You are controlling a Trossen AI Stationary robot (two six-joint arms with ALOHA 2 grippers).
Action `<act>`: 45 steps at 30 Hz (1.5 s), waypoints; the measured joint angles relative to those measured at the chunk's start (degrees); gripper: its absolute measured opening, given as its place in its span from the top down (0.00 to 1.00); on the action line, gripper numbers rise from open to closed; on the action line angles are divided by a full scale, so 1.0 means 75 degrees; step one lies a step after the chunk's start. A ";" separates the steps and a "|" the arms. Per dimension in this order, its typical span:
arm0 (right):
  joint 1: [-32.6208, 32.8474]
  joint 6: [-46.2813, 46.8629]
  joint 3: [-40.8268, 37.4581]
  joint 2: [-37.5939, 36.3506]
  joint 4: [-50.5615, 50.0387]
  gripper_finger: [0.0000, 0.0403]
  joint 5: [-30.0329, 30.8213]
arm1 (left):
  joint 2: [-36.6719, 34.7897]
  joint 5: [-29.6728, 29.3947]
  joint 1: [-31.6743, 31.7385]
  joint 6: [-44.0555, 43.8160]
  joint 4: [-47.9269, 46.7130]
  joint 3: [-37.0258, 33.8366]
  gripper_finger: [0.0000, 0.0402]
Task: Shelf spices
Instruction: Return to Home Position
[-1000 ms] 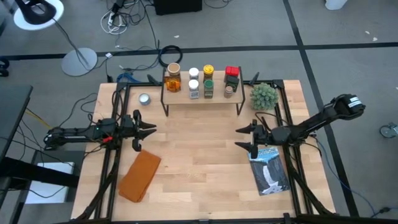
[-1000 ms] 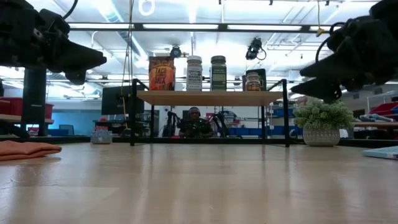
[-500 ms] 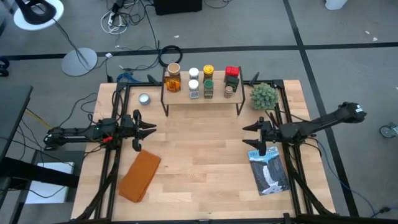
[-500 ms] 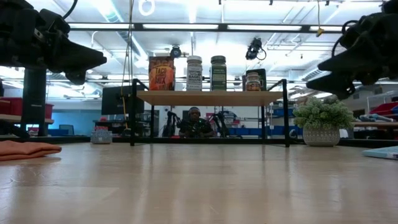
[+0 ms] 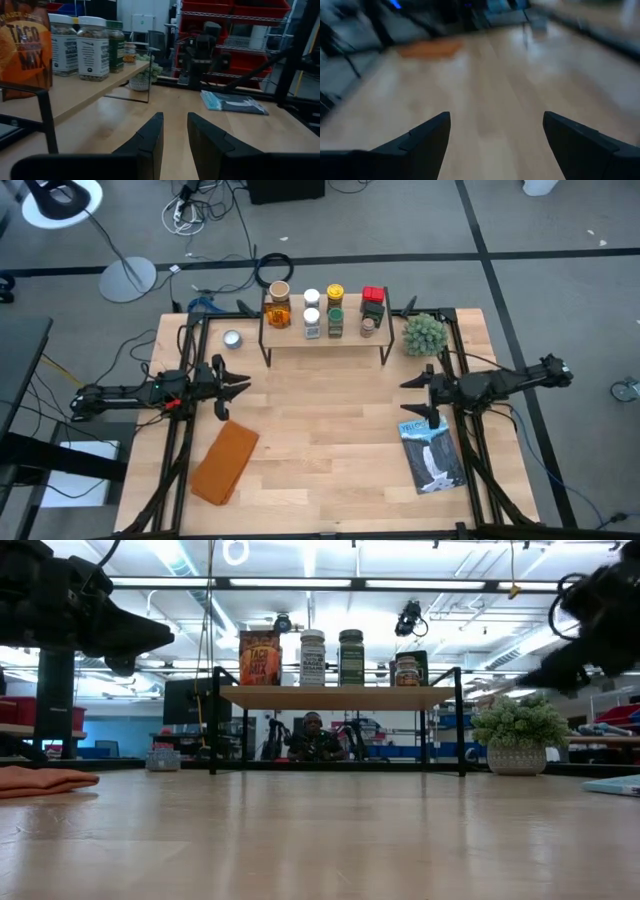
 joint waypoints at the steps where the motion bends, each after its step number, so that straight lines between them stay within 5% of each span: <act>1: -0.0039 0.0131 0.0074 0.0067 -0.0466 0.21 0.0064 | -0.0002 -0.0036 0.0000 -0.0002 0.0005 0.0000 0.77; 45: -0.0111 -0.0055 0.0102 0.0559 0.0690 0.21 0.0061 | 0.0006 -0.0063 0.0000 -0.0006 0.0559 -0.0003 0.77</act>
